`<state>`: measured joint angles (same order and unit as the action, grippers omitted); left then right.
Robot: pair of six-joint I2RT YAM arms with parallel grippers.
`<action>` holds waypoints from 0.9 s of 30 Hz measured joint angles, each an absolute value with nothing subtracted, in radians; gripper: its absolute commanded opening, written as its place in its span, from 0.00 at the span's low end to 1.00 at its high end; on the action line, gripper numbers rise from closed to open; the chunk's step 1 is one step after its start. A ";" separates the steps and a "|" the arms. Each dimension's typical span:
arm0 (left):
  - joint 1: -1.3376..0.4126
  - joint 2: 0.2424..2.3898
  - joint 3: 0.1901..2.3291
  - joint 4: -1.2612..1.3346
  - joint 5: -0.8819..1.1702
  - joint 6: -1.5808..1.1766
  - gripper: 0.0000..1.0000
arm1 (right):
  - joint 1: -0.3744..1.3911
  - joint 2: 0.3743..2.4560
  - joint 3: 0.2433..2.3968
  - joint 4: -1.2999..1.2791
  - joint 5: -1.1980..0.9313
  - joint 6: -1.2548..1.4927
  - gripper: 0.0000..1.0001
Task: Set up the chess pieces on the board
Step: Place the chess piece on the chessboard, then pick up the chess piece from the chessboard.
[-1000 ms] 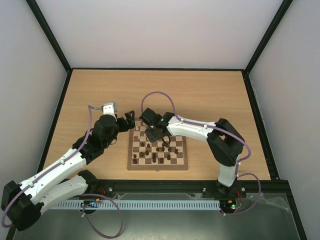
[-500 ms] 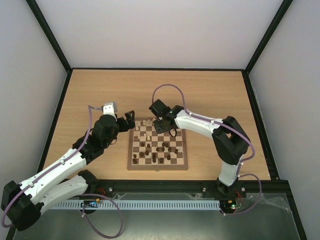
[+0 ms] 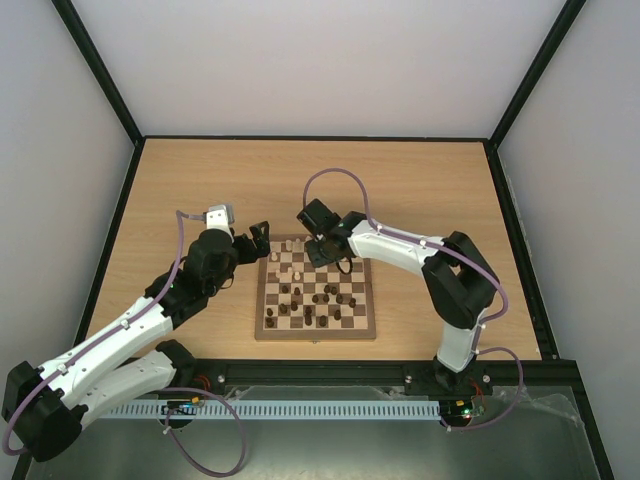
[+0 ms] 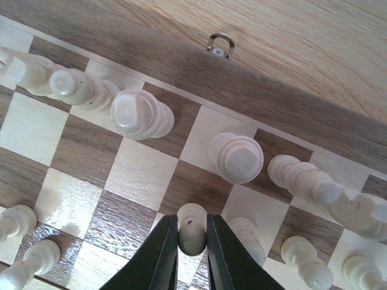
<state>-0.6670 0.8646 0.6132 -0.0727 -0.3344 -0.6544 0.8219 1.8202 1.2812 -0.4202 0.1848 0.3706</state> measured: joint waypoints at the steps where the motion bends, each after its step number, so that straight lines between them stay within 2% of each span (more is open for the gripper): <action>1: -0.667 0.865 0.613 -0.073 -0.334 -0.654 0.99 | 0.822 1.822 1.281 -0.420 0.184 0.371 0.15; 5: -0.667 0.865 0.613 -0.073 -0.334 -0.654 0.99 | 0.822 1.835 1.281 -0.419 0.183 0.371 0.16; 20: -0.667 0.865 0.613 -0.073 -0.334 -0.654 1.00 | 0.818 1.828 1.279 -0.417 0.167 0.370 0.41; 24: -0.667 0.865 0.613 -0.073 -0.334 -0.654 1.00 | 0.832 1.764 1.274 -0.421 0.160 0.371 0.41; 27: -0.667 0.865 0.613 -0.073 -0.334 -0.654 0.99 | 0.863 1.723 1.276 -0.422 0.157 0.369 0.37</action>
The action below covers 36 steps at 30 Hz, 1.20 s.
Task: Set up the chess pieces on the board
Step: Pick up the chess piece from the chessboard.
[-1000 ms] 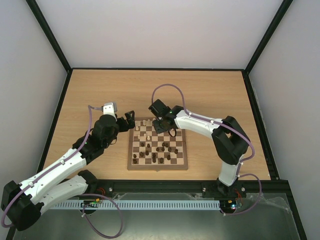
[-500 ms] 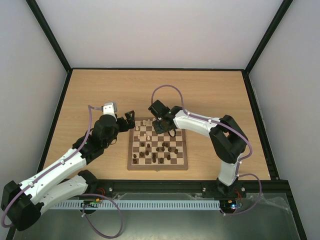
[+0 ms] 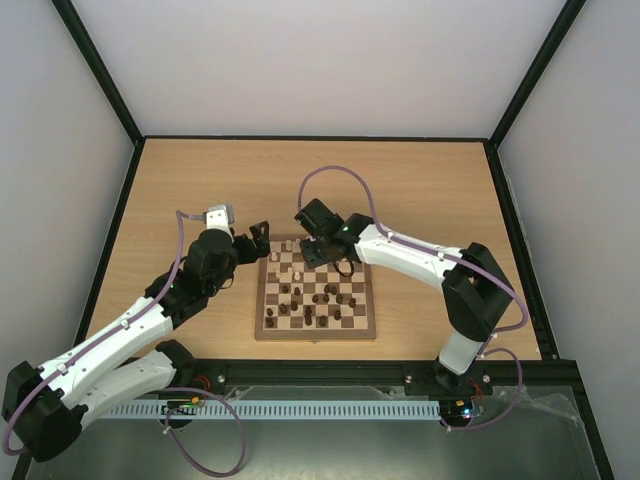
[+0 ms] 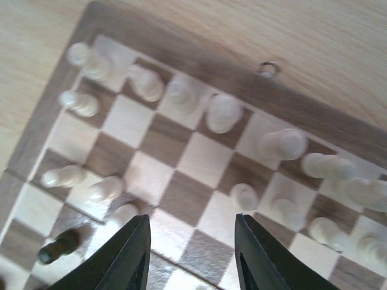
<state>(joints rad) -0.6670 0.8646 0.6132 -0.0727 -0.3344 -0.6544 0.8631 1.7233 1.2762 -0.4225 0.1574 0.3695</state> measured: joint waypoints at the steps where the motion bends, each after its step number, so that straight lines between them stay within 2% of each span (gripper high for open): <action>1: -0.667 0.865 0.613 -0.073 -0.334 -0.654 1.00 | 0.879 1.720 1.280 -0.424 0.157 0.368 0.36; 9: -0.667 0.860 0.613 -0.073 -0.342 -0.654 0.99 | 0.970 1.766 1.298 -0.446 0.128 0.366 0.37; 17: -0.667 0.843 0.613 -0.073 -0.346 -0.654 0.99 | 0.988 1.832 1.320 -0.451 0.113 0.366 0.35; 27: -0.667 0.842 0.613 -0.073 -0.349 -0.654 0.99 | 0.988 1.885 1.356 -0.451 0.113 0.361 0.26; 32: -0.667 0.836 0.613 -0.073 -0.349 -0.654 1.00 | 0.988 1.898 1.366 -0.451 0.113 0.358 0.15; 36: -0.667 0.834 0.613 -0.074 -0.349 -0.655 1.00 | 0.988 1.898 1.366 -0.451 0.118 0.356 0.13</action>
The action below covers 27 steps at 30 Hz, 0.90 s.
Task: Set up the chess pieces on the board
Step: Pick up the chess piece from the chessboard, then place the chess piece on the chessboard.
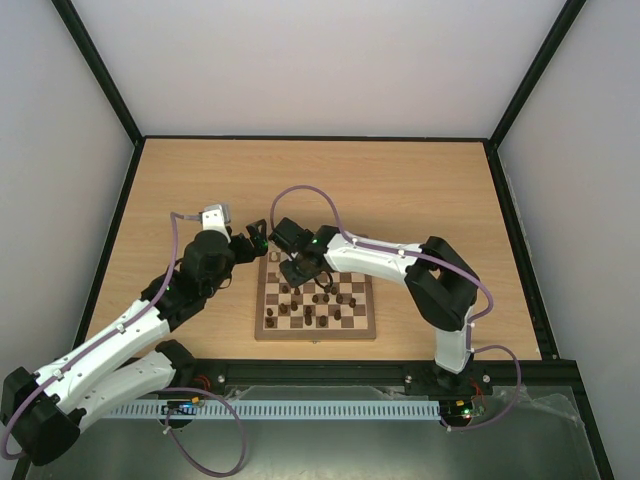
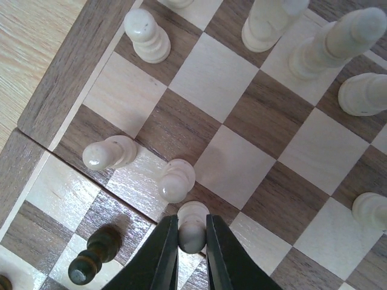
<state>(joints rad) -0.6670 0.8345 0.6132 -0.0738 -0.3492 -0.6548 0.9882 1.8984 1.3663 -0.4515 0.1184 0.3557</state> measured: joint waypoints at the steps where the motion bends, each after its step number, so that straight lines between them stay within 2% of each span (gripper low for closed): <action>1: -0.667 0.834 0.613 -0.074 -0.349 -0.654 0.99 | 0.988 1.898 1.366 -0.451 0.121 0.355 0.13; 27: -0.667 0.832 0.613 -0.074 -0.349 -0.654 1.00 | 0.873 1.881 1.366 -0.466 0.205 0.363 0.14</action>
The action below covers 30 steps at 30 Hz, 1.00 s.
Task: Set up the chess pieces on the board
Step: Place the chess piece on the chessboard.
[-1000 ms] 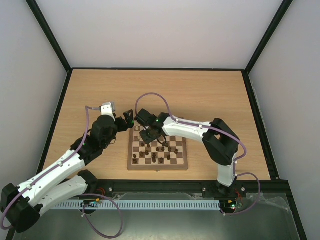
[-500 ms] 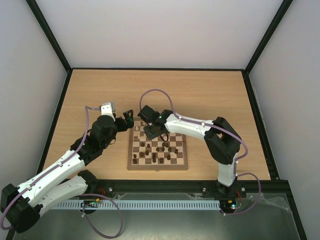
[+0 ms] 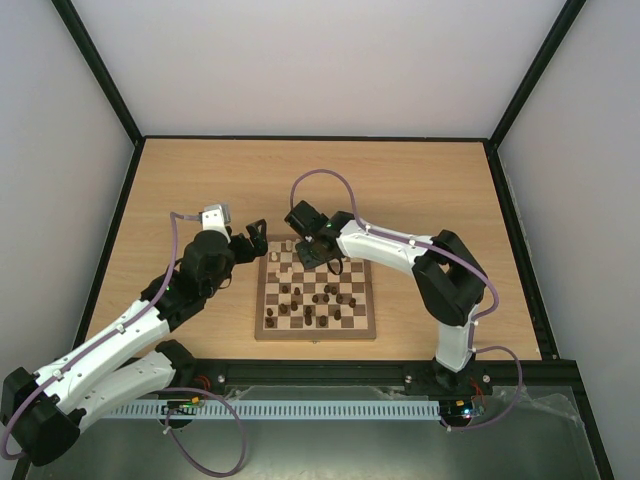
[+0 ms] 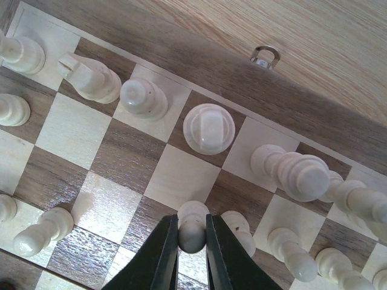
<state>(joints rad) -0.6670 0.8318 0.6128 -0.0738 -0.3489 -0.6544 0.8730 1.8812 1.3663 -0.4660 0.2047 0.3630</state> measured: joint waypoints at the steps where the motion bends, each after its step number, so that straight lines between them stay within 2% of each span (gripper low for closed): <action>1: -0.667 0.832 0.613 -0.074 -0.349 -0.654 1.00 | 0.871 1.881 1.366 -0.466 0.204 0.363 0.14; 17: -0.667 0.832 0.613 -0.073 -0.348 -0.654 0.99 | 0.868 1.912 1.395 -0.444 0.191 0.362 0.15; 21: -0.667 0.832 0.613 -0.073 -0.349 -0.654 1.00 | 0.868 1.918 1.400 -0.442 0.188 0.362 0.20; 25: -0.667 0.832 0.613 -0.073 -0.348 -0.654 1.00 | 0.868 1.925 1.400 -0.442 0.187 0.358 0.21; 30: -0.667 0.832 0.613 -0.074 -0.348 -0.654 0.99 | 0.868 1.931 1.400 -0.442 0.184 0.360 0.32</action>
<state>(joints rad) -0.6670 0.8318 0.6128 -0.0738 -0.3485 -0.6544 0.8677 1.9312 1.3998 -0.4419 0.1837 0.3603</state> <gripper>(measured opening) 0.995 0.265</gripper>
